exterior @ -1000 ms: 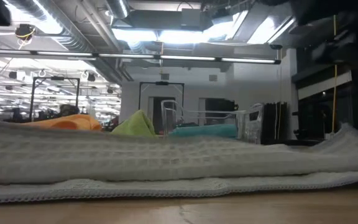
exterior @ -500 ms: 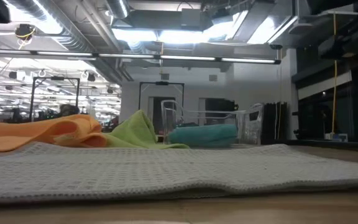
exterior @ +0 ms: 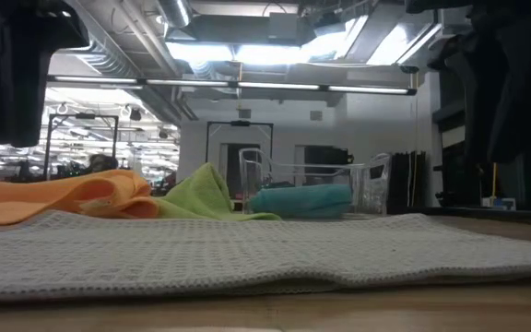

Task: Fold microfiber towels
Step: Fold the gray towel

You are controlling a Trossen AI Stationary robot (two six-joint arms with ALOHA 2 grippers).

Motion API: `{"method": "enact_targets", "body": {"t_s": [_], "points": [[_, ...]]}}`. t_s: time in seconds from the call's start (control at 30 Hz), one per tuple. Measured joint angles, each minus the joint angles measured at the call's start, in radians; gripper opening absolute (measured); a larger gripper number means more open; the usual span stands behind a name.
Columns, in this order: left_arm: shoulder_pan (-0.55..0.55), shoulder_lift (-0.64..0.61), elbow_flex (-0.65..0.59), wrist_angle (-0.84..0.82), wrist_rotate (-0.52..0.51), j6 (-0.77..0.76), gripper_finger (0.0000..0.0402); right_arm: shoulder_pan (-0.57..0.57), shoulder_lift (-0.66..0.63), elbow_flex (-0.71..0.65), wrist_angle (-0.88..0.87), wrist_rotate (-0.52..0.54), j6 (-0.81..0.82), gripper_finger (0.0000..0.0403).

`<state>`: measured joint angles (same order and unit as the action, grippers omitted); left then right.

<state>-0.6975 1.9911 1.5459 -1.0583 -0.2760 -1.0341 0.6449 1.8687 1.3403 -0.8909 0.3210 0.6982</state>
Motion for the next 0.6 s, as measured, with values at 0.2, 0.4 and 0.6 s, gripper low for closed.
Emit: {"method": "enact_targets", "body": {"t_s": [0.2, 0.4, 0.6], "points": [[0.004, 0.000, 0.000, 0.001, -0.006, -0.003, 0.0120, 0.000, 0.000, -0.004, 0.090, 0.002, 0.033, 0.0114], [0.004, 0.000, 0.000, 0.007, -0.064, -0.003, 0.0120, -0.016, 0.000, -0.091, 0.415, 0.061, 0.102, 0.0114], [0.031, 0.000, 0.000, 0.014, 0.024, -0.003, 0.0120, -0.054, 0.000, -0.227, 0.614, 0.064, 0.104, 0.0114]]}}
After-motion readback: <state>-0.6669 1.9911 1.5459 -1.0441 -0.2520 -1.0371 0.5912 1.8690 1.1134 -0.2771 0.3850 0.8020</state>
